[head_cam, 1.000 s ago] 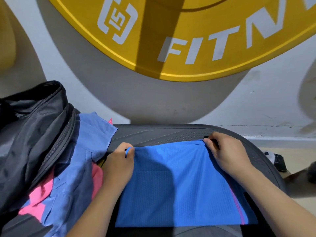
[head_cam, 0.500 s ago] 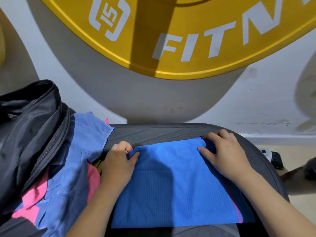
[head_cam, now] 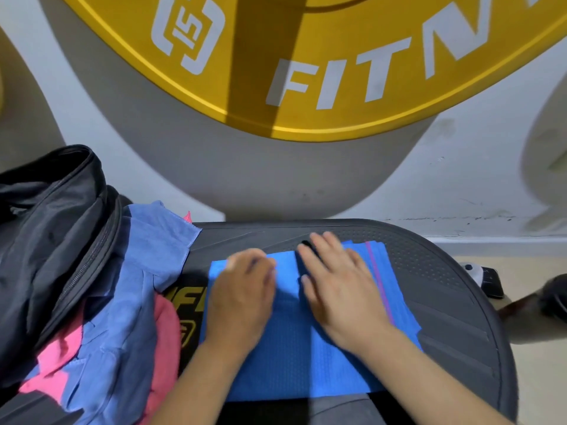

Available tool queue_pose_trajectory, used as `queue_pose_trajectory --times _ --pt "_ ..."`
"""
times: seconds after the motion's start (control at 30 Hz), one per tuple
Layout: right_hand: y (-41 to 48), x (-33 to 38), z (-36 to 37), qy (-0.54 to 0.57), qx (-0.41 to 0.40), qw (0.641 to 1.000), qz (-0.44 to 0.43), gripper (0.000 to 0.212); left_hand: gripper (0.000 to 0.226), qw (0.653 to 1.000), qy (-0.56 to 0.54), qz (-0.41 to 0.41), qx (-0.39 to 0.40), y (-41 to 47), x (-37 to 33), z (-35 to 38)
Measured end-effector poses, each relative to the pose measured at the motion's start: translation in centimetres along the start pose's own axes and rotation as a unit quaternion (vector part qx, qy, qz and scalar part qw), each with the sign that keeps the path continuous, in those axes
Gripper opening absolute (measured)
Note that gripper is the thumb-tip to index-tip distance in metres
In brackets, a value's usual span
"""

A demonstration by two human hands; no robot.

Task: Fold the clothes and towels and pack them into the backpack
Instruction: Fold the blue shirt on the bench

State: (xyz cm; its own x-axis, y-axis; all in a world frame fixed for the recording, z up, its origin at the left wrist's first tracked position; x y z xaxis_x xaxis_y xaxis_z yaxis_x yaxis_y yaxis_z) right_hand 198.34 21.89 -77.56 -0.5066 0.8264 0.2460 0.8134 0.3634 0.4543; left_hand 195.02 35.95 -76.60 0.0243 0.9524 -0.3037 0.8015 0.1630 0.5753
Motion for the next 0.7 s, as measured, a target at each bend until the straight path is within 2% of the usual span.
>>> queue_pose_trajectory --times 0.03,0.1,0.2,0.3,0.47,0.53,0.63,0.7 --pt "-0.8 0.4 1.3 -0.006 0.040 0.999 0.000 0.047 0.031 0.999 0.016 0.033 0.032 -1.1 -1.5 1.2" --pt "-1.9 0.0 3.2 -0.026 0.095 0.995 -0.005 0.052 0.047 0.993 0.077 0.019 0.093 -3.0 -1.9 3.2" --pt "-2.0 -3.2 2.8 -0.052 0.114 0.992 0.026 0.061 0.057 0.981 0.120 -0.046 0.146 -4.1 -0.4 4.3" --pt "-2.2 -7.1 1.7 -0.070 0.131 0.985 0.086 0.077 0.060 0.977 0.123 -0.044 0.170 -4.4 -0.5 4.6" --pt "-2.4 -7.6 1.4 -0.080 0.135 0.982 0.108 0.079 0.068 0.972 0.087 -0.062 0.211 -4.2 -0.6 4.5" --pt "-2.4 -7.6 1.4 -0.080 0.130 0.982 0.110 0.078 0.065 0.977 0.080 -0.099 0.171 -3.4 0.8 3.0" --pt "-2.4 -7.7 1.2 -0.078 0.126 0.983 0.112 0.077 0.037 0.985 0.088 -0.137 0.055 -2.1 4.6 0.0" --pt "-2.5 -7.6 1.3 -0.080 0.124 0.983 0.109 0.077 0.027 0.985 0.087 -0.141 0.047 -2.1 6.5 -0.5"
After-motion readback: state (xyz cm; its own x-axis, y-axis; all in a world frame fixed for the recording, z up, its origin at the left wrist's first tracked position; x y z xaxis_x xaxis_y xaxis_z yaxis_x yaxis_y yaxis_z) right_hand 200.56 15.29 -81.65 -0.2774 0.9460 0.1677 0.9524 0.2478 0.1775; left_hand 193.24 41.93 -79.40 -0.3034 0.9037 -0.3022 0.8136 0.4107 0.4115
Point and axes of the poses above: each hand's wrist, its own y-axis towards the middle knuckle, its own z-axis out of the palm, x = y × z, the point moved 9 cm from there along y, towards the middle knuckle, and after that the axes turned 15 degrees about -x, right-handed, at the moved point
